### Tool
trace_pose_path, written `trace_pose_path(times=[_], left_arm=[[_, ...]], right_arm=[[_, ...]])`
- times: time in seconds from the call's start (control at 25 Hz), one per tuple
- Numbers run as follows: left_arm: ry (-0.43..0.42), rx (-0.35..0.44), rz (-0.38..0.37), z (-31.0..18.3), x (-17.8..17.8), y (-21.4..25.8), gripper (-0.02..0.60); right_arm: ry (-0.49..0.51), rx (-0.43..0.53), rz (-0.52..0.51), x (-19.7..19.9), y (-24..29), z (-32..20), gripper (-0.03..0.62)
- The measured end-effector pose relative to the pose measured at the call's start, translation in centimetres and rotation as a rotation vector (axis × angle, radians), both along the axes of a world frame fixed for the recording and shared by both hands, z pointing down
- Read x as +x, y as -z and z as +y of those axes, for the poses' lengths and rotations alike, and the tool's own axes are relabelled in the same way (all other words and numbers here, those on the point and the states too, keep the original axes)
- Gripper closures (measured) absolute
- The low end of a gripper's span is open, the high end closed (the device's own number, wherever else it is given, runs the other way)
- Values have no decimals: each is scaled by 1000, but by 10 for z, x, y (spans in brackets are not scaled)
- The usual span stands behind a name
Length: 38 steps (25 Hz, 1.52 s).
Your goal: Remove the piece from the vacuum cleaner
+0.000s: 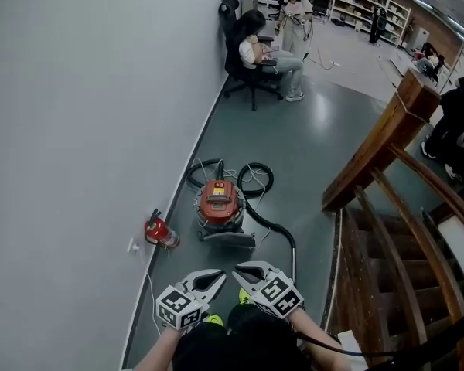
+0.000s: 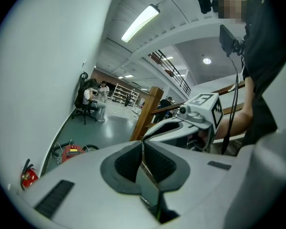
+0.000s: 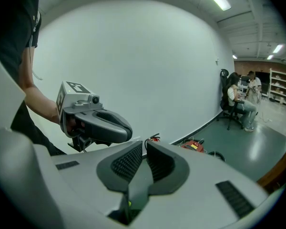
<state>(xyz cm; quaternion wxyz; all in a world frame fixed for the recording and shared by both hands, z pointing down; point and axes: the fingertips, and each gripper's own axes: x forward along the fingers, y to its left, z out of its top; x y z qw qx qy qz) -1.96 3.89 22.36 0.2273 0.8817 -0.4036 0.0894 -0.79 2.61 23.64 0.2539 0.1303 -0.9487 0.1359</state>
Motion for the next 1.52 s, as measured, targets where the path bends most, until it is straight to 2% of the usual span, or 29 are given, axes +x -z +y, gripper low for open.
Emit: trace_pose_path(times=[0.44,0.68,1.08,1.52], left_arm=[[38,-12,-42,-50,11,-8,572],[-3,-12,-94,-59,11,-15,571],[-87,-37,-127,-74,-5,-41,501],[-160,-85,-160,-86,-11,-101,468]], right_arm=[[86,11,23,8,-9,-54,548],[72,-4,27,5,-15,-65,540],[22,-13,72,-10,-35,-82,519],[12,-67,150,-16,-99,-94,473]])
